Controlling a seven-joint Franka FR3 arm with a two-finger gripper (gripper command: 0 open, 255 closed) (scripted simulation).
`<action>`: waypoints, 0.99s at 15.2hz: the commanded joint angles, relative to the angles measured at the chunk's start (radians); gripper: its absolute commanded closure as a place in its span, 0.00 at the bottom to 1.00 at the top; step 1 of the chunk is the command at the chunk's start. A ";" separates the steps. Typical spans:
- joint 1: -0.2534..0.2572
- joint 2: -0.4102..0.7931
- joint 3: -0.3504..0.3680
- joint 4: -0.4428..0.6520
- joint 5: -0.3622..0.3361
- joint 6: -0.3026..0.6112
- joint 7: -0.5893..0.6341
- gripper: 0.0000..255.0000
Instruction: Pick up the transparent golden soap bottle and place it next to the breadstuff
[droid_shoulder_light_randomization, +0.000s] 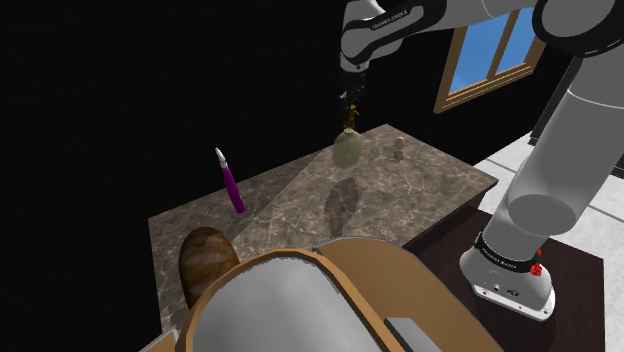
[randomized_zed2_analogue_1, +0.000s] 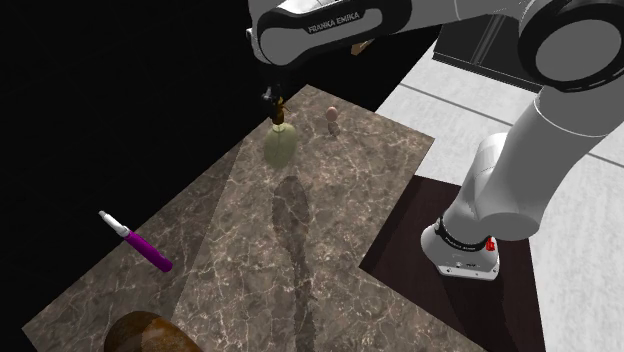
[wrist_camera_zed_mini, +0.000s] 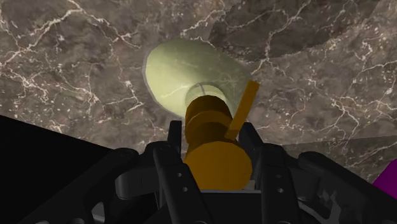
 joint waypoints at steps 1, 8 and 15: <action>-0.001 -0.008 -0.001 0.022 -0.001 -0.029 0.000 1.00; 0.000 -0.023 0.000 0.099 -0.004 -0.121 0.003 1.00; 0.000 -0.028 0.000 0.187 -0.005 -0.215 0.004 1.00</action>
